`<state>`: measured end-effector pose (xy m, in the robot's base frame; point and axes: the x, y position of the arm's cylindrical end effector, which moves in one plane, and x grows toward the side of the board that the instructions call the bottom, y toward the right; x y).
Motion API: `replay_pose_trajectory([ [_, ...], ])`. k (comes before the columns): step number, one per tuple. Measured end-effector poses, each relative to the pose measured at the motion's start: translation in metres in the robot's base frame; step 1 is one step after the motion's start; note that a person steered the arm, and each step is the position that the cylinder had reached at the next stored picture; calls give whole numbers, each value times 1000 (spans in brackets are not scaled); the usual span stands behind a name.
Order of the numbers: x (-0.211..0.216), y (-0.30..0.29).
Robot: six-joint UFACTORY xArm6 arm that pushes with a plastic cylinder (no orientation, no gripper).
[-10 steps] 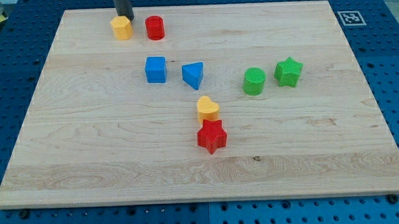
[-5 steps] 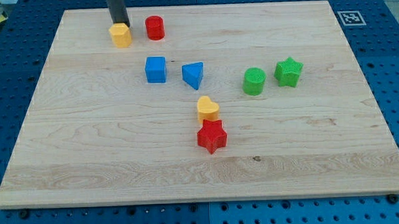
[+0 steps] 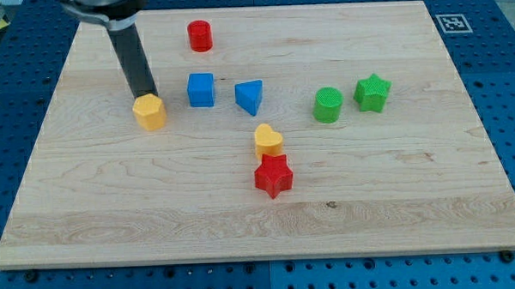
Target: Move the yellow hexagon above the yellow heart
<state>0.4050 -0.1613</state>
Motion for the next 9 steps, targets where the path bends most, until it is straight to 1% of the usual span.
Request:
replay_pose_trajectory([
  [2,54,0],
  [4,138,0],
  [5,144,-21],
  [6,140,-41],
  [7,134,-35],
  [8,117,-35],
  [9,123,-9],
])
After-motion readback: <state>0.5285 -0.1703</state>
